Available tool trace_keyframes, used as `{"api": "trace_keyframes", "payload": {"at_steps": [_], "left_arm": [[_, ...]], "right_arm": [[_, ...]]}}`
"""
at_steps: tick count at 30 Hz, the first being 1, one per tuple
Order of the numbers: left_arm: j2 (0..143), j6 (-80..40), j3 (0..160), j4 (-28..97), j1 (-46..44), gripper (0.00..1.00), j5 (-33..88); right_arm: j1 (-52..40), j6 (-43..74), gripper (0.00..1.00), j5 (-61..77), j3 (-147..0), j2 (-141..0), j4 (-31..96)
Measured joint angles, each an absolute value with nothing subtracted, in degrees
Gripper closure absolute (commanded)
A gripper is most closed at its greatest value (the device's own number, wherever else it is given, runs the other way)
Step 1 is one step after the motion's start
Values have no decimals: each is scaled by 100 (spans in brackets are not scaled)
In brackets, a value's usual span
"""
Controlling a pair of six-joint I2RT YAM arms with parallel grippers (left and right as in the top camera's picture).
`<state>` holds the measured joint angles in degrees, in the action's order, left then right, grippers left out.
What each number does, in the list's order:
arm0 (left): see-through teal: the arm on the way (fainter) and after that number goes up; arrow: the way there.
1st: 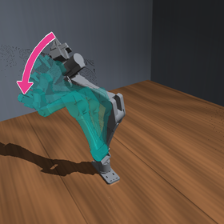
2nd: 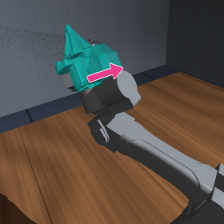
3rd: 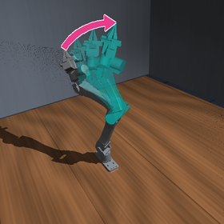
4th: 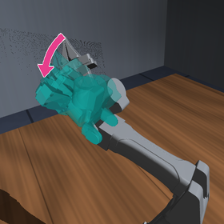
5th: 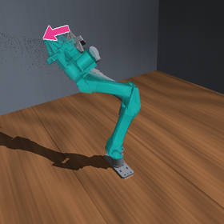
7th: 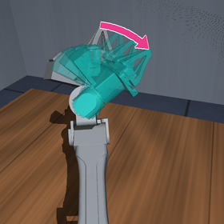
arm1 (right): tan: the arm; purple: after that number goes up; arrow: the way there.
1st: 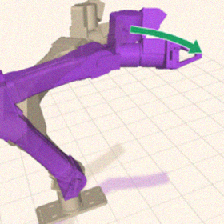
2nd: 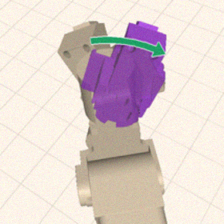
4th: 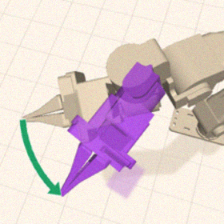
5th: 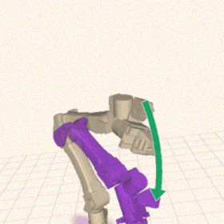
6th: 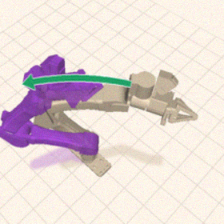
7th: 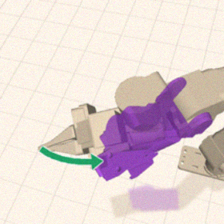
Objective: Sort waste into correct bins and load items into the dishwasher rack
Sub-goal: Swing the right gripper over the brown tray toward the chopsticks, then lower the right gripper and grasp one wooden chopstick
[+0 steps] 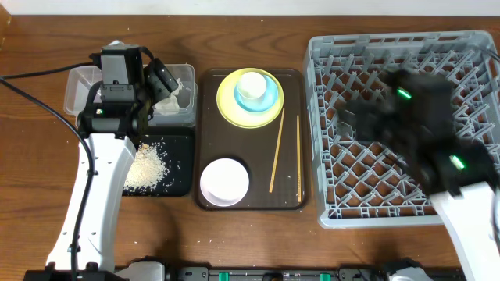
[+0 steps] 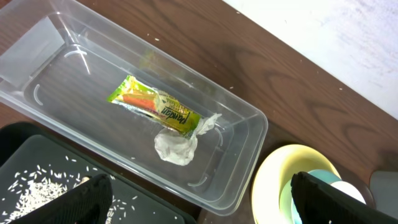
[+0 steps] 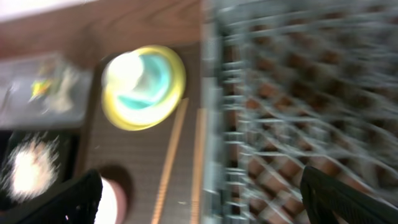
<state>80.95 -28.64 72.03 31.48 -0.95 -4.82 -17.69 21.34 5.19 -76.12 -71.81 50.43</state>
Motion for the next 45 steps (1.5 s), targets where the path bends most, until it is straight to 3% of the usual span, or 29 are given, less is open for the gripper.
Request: {"api": "trace_keyframes", "payload": {"at_steps": [4, 6, 7, 8, 9, 10, 14, 24, 45], "left_arm": [[8095, -2864, 7203, 3151, -95, 6, -482], [8095, -2867, 7203, 3148, -95, 6, -484], [8095, -2867, 7203, 3146, -95, 6, -484], [8095, -2867, 7203, 3151, -95, 6, -484], [8095, -2867, 7203, 3148, -95, 6, -484], [8095, -2864, 7203, 3146, -95, 6, -484], [8095, -2867, 7203, 3148, -95, 6, -484], [8095, -2864, 7203, 3148, -95, 6, -484], [8095, -2864, 7203, 3148, -95, 5, -484]], "right_arm": [[-2624, 2292, 2, 607, -7817, -8171, 4434], [-2952, 2408, 26, 652, -7817, -8628, 4147], [-3096, 2449, 45, 668, -7817, -8860, 4018], [-3216, 2532, 74, 679, -7817, -9083, 3892], [-3277, 2561, 89, 685, -7817, -9227, 3833], [-3352, 2639, 95, 701, -7817, -9437, 3787], [-3422, 3135, 86, 655, -7815, -10114, 3780], [-3439, 3953, 78, 377, -7817, -11334, 3704], [-3981, 4466, 81, -1135, -7802, -11502, 3975]]}}
